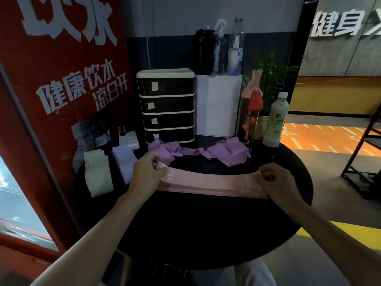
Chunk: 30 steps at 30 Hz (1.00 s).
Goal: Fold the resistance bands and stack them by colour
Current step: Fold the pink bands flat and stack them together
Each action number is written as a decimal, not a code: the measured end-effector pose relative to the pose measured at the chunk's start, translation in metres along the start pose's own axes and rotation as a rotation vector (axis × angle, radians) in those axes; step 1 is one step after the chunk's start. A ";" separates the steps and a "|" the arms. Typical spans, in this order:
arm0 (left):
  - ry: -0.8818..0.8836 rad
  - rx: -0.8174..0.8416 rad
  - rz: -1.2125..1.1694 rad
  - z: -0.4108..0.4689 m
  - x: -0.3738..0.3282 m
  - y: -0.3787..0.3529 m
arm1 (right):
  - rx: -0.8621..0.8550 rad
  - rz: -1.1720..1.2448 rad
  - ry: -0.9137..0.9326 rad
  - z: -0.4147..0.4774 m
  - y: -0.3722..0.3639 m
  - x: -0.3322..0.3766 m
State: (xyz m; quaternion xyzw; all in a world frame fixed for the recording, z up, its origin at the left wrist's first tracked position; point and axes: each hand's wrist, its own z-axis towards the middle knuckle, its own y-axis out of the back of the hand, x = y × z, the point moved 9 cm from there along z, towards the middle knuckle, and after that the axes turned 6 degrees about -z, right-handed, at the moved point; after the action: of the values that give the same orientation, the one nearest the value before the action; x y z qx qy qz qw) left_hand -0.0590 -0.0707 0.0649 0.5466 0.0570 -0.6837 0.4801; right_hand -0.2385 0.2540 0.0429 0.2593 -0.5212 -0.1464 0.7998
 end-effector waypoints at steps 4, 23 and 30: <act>-0.040 0.026 0.062 0.000 0.004 -0.006 | -0.027 0.023 0.011 -0.005 -0.002 -0.004; -0.136 0.014 0.156 -0.014 0.020 -0.016 | 0.069 -0.199 0.006 -0.004 -0.020 -0.022; -0.032 0.071 0.118 -0.015 0.030 -0.017 | 0.172 -0.444 0.038 -0.002 -0.027 -0.028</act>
State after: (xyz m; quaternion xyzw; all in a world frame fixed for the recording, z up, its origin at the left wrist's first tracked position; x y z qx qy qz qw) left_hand -0.0590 -0.0700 0.0272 0.5547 -0.0076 -0.6644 0.5008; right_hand -0.2477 0.2461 0.0056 0.4372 -0.4469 -0.2689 0.7326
